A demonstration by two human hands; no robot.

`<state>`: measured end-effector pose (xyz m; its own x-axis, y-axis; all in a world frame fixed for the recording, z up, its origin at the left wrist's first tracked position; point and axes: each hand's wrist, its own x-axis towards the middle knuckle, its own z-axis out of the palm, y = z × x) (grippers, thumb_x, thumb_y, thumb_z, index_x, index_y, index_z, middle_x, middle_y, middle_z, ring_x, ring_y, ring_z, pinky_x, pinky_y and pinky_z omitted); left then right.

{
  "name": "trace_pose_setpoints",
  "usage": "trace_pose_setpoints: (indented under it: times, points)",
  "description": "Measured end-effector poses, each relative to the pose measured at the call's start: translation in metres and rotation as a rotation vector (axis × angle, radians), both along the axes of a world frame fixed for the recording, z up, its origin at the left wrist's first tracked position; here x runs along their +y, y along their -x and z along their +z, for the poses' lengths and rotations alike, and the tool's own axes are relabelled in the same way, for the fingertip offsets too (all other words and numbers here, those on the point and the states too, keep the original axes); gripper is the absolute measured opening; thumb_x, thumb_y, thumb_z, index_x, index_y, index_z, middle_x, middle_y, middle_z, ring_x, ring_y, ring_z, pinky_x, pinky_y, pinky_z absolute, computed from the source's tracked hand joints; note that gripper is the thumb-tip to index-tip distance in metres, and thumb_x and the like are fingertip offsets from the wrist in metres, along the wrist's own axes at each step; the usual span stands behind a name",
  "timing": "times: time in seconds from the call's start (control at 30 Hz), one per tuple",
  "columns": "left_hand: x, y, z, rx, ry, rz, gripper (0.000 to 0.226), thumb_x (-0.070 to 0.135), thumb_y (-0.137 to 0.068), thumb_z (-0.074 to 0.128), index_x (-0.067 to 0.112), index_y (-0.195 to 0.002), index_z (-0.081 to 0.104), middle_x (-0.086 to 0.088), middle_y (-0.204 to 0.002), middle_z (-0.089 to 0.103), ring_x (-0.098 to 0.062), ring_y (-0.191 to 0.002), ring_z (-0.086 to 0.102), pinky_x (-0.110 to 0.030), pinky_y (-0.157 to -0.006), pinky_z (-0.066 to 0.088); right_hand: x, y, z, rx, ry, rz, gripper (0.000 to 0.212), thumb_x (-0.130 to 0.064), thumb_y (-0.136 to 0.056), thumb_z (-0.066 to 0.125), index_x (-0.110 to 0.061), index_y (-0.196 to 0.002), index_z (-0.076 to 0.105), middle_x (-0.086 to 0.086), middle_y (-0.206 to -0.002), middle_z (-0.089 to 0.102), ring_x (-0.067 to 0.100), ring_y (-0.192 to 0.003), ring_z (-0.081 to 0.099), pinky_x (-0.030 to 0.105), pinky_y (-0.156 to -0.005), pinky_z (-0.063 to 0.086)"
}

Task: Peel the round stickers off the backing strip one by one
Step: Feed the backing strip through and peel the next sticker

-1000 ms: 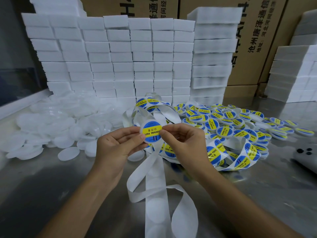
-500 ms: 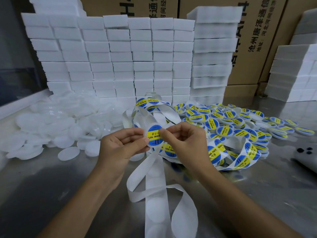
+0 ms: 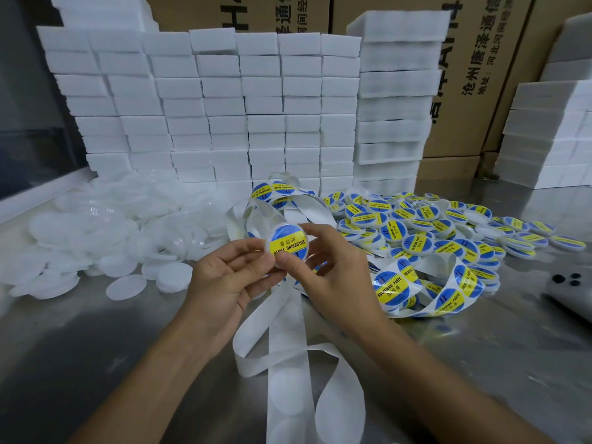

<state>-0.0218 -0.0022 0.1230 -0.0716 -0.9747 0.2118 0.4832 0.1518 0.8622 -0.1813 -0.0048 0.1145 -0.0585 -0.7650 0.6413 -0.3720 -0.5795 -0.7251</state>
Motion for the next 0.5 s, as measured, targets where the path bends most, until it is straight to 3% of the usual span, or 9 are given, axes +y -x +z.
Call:
trace_pose_setpoints:
  times: [0.07,0.17,0.27,0.33,0.4,0.5]
  points:
    - [-0.0003,-0.0002,-0.0008,0.019,-0.02,-0.008,0.024,0.002,-0.065,0.067,0.004,-0.089,0.066,-0.015,-0.082,0.074,-0.024,-0.074,0.074,-0.026,-0.062,0.059,-0.0005,-0.0011,-0.0001,-0.018,0.01,0.019,0.03,-0.03,-0.081,0.079,-0.022,-0.108,0.069,-0.003,-0.069,0.065,0.011,-0.06,0.062,0.029,-0.061,0.053]
    - [0.001,0.0014,-0.0011,-0.016,-0.032,-0.035,0.03,0.003,-0.066,0.067,0.003,-0.096,0.068,-0.016,-0.085,0.075,-0.024,-0.076,0.074,-0.026,-0.062,0.059,-0.0027,0.0036,0.0012,-0.045,0.017,0.004,0.006,-0.02,-0.094,0.065,-0.018,-0.095,0.071,-0.003,-0.063,0.066,0.008,-0.051,0.061,0.041,-0.058,0.054]
    - [0.0036,0.0038,-0.0005,-0.049,-0.004,-0.075,0.025,0.004,-0.068,0.066,0.013,-0.087,0.079,-0.013,-0.083,0.075,-0.021,-0.074,0.074,-0.025,-0.064,0.059,-0.0028,0.0058,0.002,-0.039,0.004,-0.025,0.013,-0.019,-0.097,0.061,-0.015,-0.091,0.072,-0.006,-0.062,0.065,0.007,-0.049,0.061,0.041,-0.056,0.054]
    - [0.005,0.0045,0.0004,-0.059,0.014,-0.086,0.027,0.005,-0.069,0.066,0.019,-0.087,0.08,-0.01,-0.082,0.075,-0.02,-0.075,0.074,-0.024,-0.066,0.059,-0.0012,0.0037,0.0019,-0.032,-0.023,0.003,0.013,-0.027,-0.091,0.069,-0.015,-0.092,0.072,-0.002,-0.062,0.065,0.008,-0.052,0.061,0.036,-0.056,0.054]
    - [0.0058,0.0048,0.0008,-0.057,0.027,-0.095,0.029,0.008,-0.064,0.071,0.021,-0.088,0.081,-0.007,-0.077,0.074,-0.019,-0.075,0.074,-0.024,-0.067,0.059,-0.0005,0.0016,0.0004,-0.016,-0.052,-0.006,0.028,-0.043,-0.08,0.077,-0.019,-0.093,0.071,-0.003,-0.058,0.061,0.008,-0.052,0.056,0.025,-0.054,0.047]
    - [0.0066,0.0052,0.0014,-0.05,0.033,-0.099,0.037,0.015,-0.053,0.077,0.021,-0.089,0.081,-0.008,-0.072,0.072,-0.021,-0.075,0.074,-0.026,-0.067,0.059,-0.0005,0.0011,0.0026,-0.055,-0.098,-0.011,0.034,-0.054,-0.076,0.076,-0.022,-0.085,0.068,0.001,-0.055,0.06,0.012,-0.049,0.055,0.032,-0.052,0.047]
